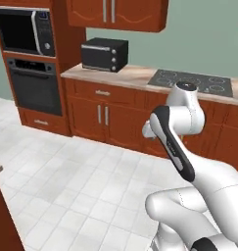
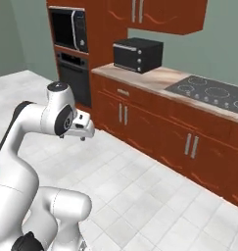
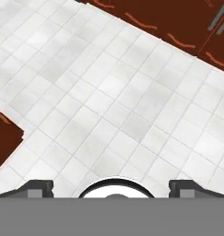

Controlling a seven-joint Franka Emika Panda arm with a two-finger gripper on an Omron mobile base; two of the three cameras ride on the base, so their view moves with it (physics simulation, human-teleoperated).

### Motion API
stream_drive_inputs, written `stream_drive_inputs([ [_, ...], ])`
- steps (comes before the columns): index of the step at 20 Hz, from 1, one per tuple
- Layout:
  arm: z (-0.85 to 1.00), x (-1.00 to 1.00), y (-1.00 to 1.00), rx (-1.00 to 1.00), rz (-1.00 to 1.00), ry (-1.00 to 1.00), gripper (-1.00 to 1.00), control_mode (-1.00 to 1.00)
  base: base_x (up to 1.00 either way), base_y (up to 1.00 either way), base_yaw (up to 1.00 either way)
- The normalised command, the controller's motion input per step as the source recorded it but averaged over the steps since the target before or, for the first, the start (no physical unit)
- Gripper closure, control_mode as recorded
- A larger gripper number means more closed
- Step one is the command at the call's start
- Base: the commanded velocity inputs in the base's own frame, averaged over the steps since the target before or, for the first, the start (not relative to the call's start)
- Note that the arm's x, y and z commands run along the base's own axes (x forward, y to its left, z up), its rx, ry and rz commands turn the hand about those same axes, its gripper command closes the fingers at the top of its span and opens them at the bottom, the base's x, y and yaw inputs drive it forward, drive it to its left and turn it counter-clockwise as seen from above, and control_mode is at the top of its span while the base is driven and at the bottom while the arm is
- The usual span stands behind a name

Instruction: Move the drinks to the dining counter.

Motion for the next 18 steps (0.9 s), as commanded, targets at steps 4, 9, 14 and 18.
stream_drive_inputs([
  [4, 0.0, 0.0, 0.0, 0.0, 0.0, 0.0, -1.0, 1.0, 1.0, -0.21, 0.58],
  [9, 0.0, 0.0, 0.0, 0.0, 0.0, 0.0, -1.0, 1.0, 1.0, -0.2, 0.6],
  [14, 0.0, 0.0, 0.0, 0.0, 0.0, 0.0, -1.0, 1.0, 1.0, -0.2, 0.61],
  [18, 0.0, 0.0, 0.0, 0.0, 0.0, 0.0, -1.0, 1.0, 1.0, -0.31, 0.56],
])
